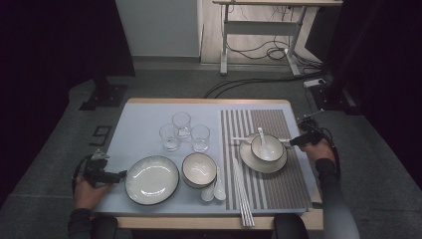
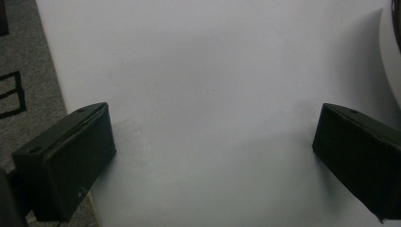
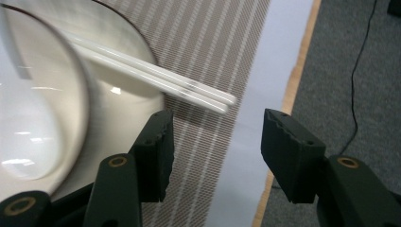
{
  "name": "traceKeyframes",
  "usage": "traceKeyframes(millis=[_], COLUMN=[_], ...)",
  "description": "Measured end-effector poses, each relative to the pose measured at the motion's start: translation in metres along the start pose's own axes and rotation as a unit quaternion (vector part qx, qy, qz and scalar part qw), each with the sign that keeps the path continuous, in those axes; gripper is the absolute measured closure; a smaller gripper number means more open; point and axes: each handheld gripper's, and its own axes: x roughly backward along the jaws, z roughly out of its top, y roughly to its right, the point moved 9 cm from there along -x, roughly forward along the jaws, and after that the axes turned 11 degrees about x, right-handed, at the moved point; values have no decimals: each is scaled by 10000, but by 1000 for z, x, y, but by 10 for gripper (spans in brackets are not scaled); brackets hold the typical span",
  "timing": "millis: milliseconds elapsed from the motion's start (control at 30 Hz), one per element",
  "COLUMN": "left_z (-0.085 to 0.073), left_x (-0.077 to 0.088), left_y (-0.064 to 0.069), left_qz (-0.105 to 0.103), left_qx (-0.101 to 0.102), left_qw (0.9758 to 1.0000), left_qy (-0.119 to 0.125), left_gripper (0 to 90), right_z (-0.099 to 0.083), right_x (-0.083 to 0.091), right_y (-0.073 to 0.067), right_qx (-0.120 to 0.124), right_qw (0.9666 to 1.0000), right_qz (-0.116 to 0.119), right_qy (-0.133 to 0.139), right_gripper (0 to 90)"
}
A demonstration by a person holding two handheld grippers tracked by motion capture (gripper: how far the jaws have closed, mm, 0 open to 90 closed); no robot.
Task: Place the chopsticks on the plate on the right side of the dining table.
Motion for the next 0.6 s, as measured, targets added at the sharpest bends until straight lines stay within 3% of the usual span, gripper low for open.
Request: traceKeyframes(millis=[267, 467, 600], left_z=[0, 0, 0], left_x=[0, 0, 0], left_y=[0, 0, 0], left_qz=[1, -1, -1], left_qx=[1, 2, 1], left_qw=[10000, 10000, 10000], left_qy=[0, -1, -1], left_gripper=[0, 0, 0], right_z=[17, 19, 17], right_x=[21, 10, 0], right_y=[-26, -45, -52], right_qx=[202, 301, 360], right_qw=[9991, 9979, 9972], right_qz=[286, 568, 649], right_qy=[244, 101, -10], right_gripper=[479, 512, 607])
